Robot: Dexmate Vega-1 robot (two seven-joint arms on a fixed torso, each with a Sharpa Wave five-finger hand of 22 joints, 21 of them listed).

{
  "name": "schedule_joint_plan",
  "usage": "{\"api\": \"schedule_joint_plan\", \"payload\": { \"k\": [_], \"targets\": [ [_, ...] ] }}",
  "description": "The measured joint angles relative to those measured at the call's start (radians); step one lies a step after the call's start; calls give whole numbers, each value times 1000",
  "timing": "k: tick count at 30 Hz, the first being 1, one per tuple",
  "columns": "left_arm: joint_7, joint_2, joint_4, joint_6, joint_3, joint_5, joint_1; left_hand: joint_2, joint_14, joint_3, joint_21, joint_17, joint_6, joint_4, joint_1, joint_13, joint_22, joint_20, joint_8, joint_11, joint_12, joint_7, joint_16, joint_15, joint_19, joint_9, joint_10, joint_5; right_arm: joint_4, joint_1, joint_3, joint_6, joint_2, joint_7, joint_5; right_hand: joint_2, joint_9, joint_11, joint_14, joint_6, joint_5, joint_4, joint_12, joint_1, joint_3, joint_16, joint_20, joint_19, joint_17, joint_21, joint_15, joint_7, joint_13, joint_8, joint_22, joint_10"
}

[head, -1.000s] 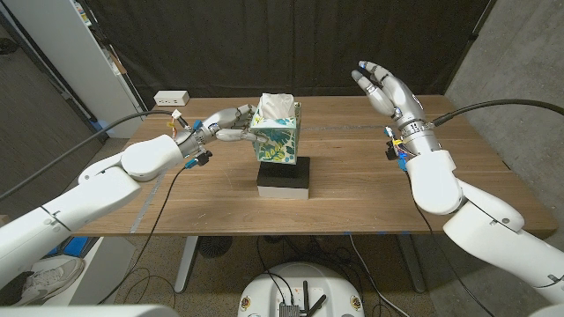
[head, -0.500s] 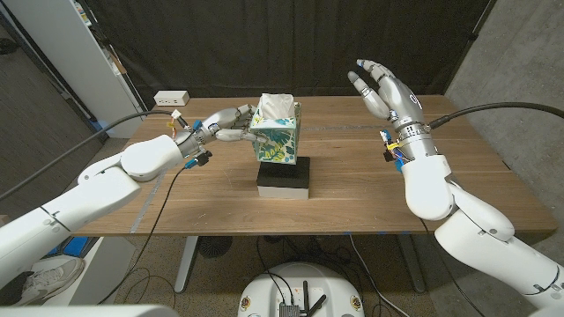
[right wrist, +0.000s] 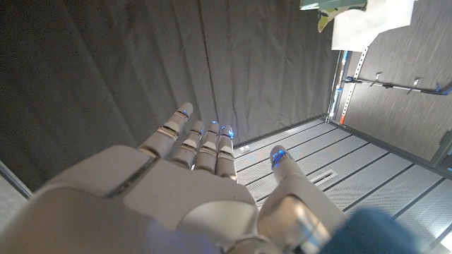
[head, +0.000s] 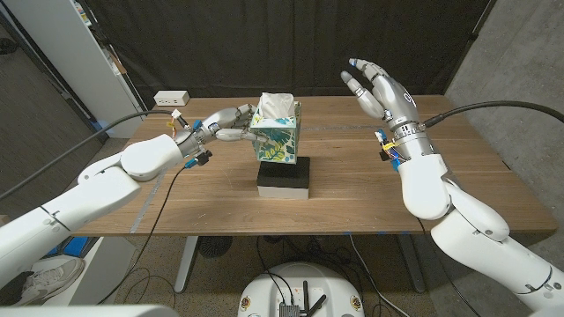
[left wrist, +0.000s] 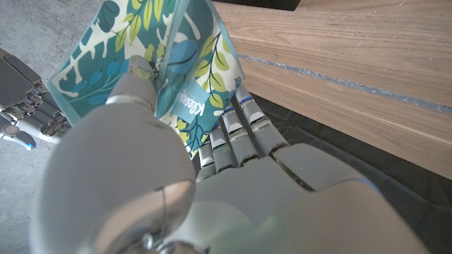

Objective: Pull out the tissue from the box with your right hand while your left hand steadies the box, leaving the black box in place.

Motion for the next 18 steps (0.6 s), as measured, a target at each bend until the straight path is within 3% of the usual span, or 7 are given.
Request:
{"api": "schedule_joint_plan", "payload": {
  "k": [18],
  "targets": [
    [-4, -4, 9, 2, 8, -2, -8, 4, 5, 0, -2, 0, -4, 0, -4, 0, 1, -2, 6, 0, 0, 4, -6, 2, 2, -3, 0, -4, 4, 95, -63, -8, 21, 138, -63, -7, 0, 0, 0, 3, 0, -22, 0, 18, -5, 0, 11, 3, -7, 0, 0, -3, 0, 0, 1, 0]
  ]
}}
